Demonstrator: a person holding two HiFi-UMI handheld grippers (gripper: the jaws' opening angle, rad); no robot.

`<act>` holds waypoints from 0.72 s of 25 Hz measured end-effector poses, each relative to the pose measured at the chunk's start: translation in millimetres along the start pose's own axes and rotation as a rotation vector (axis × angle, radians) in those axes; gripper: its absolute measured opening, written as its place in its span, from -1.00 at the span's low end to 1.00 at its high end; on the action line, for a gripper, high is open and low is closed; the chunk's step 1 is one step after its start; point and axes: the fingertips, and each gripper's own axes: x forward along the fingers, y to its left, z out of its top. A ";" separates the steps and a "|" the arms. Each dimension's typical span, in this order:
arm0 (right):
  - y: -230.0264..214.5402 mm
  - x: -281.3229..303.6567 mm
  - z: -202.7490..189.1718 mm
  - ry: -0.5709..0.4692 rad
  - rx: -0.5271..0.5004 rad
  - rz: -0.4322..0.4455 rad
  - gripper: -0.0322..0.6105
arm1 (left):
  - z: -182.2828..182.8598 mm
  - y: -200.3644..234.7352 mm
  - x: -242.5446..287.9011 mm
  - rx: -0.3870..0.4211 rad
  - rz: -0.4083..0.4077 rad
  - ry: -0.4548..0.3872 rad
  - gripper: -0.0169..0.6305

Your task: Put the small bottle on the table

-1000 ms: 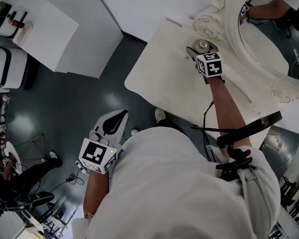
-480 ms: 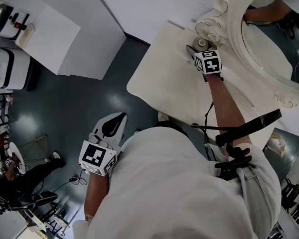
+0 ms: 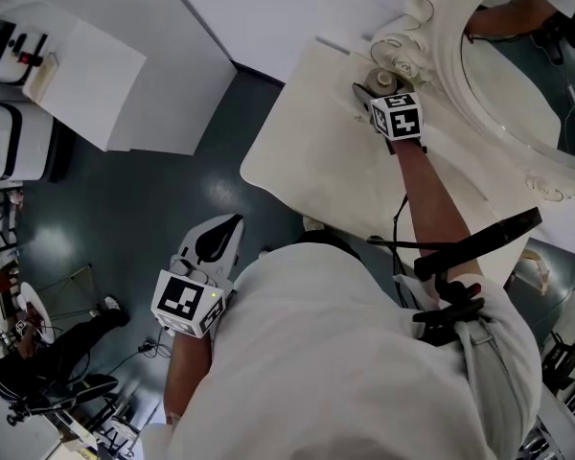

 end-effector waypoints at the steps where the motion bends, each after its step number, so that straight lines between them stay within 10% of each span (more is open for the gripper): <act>1: 0.3 0.2 -0.9 0.001 0.002 0.001 0.16 | -0.4 0.1 0.7 0.001 -0.002 0.000 -0.94; 18: -3.4 -10.5 -9.9 -0.003 0.059 -0.066 0.36 | -9.0 3.3 -7.4 0.013 -0.034 -0.011 -0.94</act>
